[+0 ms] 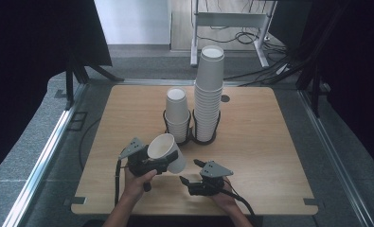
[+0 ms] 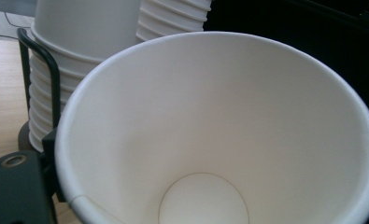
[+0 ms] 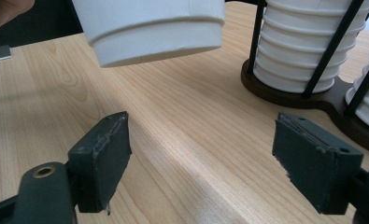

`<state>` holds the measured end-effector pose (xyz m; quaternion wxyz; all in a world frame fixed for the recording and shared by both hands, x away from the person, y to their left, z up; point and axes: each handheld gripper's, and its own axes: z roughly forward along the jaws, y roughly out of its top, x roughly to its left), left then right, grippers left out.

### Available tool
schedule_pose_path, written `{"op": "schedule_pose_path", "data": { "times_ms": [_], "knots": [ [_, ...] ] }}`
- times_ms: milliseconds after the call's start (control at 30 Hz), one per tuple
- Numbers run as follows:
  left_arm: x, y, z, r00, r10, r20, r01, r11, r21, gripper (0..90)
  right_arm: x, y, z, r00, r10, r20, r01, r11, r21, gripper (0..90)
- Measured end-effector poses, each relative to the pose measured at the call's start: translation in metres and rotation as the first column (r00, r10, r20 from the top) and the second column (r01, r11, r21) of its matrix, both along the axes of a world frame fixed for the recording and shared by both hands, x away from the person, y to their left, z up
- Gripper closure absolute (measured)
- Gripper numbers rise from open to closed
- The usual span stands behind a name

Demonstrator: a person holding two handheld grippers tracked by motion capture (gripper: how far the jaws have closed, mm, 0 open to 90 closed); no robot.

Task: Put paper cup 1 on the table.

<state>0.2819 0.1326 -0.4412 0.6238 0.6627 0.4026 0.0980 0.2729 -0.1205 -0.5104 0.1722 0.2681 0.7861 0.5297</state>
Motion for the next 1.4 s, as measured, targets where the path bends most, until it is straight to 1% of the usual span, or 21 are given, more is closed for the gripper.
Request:
{"op": "schedule_pose_path", "data": {
  "times_ms": [133, 333, 600, 700, 867, 1133, 1400],
  "knots": [
    [0.001, 0.004, 0.0, 0.9999, 0.015, 0.001, -0.015, 0.9999, 0.007, 12.8, 0.0, 0.0, -0.001, 1.0, 0.001, -0.003, -0.001, 1.0, -0.008, 19.1],
    [0.002, 0.007, -0.001, 0.9995, 0.032, -0.002, -0.032, 0.9994, 0.017, 12.8, 0.0, 0.001, -0.001, 1.0, -0.004, -0.006, 0.004, 1.0, -0.006, 19.3],
    [0.003, 0.011, -0.001, 0.9981, 0.061, 0.006, -0.061, 0.9972, 0.045, 12.8, 0.001, 0.0, -0.003, 0.9999, -0.007, -0.014, 0.007, 1.0, -0.014, 19.5],
    [0.003, 0.011, -0.001, 0.9977, 0.067, 0.008, -0.067, 0.9962, 0.056, 12.8, 0.001, 0.001, -0.003, 0.9999, -0.006, -0.013, 0.005, 1.0, -0.015, 19.5],
    [0.003, 0.011, -0.001, 0.9973, 0.072, 0.012, -0.072, 0.9954, 0.063, 12.8, 0.001, 0.001, -0.003, 0.9999, -0.006, -0.015, 0.006, 1.0, -0.018, 19.6],
    [0.005, 0.015, -0.002, 0.995, 0.098, 0.02, -0.1, 0.9905, 0.094, 12.8, 0.001, 0.001, -0.003, 0.9998, -0.007, -0.017, 0.007, 1.0, -0.018, 19.7],
    [0.006, 0.015, -0.005, 0.9944, 0.105, 0.018, -0.106, 0.9879, 0.113, 12.7, 0.001, 0.001, -0.003, 0.9999, -0.003, -0.014, 0.003, 1.0, -0.023, 20.0]
  ]
}}
